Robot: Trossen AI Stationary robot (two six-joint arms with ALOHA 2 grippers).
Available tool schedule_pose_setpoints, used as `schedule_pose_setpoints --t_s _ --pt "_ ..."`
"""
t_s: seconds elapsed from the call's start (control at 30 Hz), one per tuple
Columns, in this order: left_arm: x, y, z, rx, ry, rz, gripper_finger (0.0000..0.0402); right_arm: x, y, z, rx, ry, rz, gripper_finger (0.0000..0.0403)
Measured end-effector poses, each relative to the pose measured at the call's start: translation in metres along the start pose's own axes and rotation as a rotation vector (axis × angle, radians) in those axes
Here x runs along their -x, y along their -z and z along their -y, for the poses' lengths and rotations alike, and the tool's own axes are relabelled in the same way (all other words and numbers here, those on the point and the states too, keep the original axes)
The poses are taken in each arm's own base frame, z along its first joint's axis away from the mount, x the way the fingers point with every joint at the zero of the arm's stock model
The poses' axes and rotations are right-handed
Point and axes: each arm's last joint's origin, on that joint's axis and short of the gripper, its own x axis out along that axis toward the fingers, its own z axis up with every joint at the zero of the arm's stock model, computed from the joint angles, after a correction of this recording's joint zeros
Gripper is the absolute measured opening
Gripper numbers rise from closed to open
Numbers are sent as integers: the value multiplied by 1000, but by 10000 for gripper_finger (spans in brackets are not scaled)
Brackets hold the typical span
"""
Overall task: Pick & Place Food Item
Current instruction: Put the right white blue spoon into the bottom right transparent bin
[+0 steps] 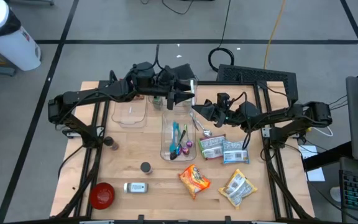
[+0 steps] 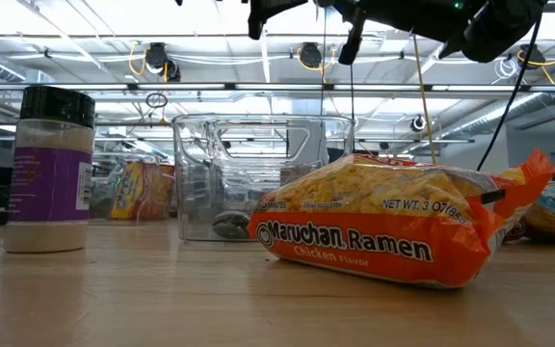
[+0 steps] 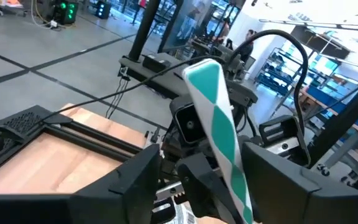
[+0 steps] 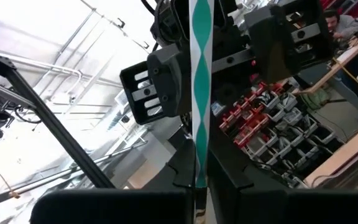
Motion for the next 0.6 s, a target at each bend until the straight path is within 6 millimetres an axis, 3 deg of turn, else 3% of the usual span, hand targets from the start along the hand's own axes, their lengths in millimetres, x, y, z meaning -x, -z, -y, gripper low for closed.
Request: schedule_pose_setpoints --t_s 0.47,0.6 --pt "0 0 1 22 7 -8 57 0 2 2 -8 26 -16 9" --pt "0 1 1 39 7 -9 46 0 2 3 -6 29 -17 10"
